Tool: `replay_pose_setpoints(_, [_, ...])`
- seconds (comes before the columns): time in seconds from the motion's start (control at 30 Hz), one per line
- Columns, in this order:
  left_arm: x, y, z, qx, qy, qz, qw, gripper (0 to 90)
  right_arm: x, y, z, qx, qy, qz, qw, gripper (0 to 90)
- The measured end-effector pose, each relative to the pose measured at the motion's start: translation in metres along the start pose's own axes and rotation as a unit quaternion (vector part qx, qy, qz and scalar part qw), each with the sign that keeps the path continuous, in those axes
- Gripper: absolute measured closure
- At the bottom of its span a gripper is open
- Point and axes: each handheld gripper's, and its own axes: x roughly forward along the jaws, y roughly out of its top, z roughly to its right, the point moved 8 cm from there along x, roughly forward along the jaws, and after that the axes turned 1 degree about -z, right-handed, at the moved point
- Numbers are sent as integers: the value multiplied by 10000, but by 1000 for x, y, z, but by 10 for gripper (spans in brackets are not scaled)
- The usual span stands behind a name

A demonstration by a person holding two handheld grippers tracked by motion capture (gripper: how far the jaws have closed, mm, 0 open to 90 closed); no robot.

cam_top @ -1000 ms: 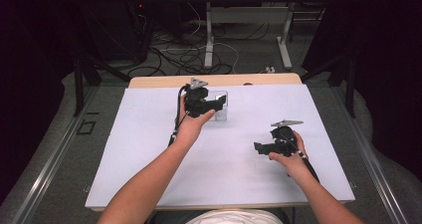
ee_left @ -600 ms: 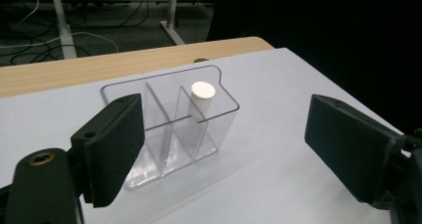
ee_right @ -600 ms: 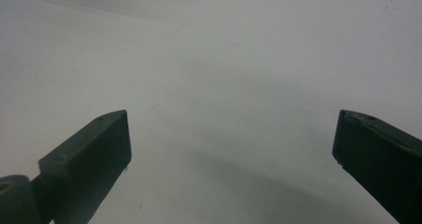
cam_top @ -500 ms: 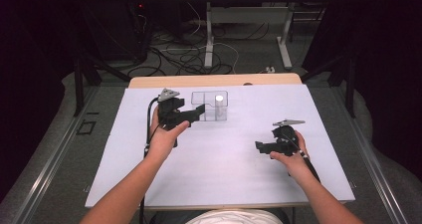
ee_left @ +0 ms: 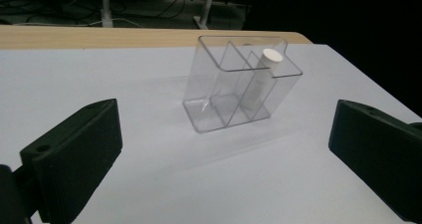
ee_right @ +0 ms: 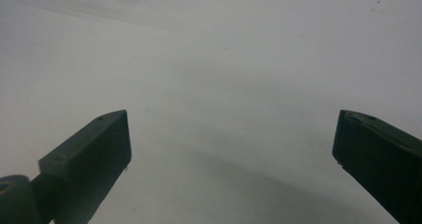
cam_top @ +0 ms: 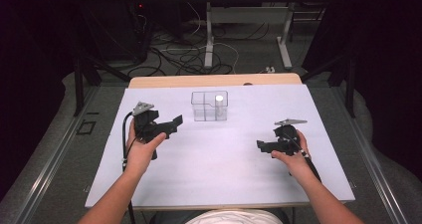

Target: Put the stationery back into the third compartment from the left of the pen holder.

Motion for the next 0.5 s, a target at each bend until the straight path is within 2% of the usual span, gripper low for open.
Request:
replay_pose_setpoints(0.17, [-10, -10, -18, -175, 126, 59, 9997, 4, 0, 0, 1, 29, -8, 8, 10000, 15])
replay_pose_setpoints(0.37, [-19, -25, -41, -153, 367, 6, 9992, 4, -1, 1, 3, 65, -34, 19, 10000, 15])
replay_pose_setpoints(0.5, [-22, -33, -55, -237, 518, -8, 9984, 4, -1, 1, 5, 46, -47, 17, 10000, 15])
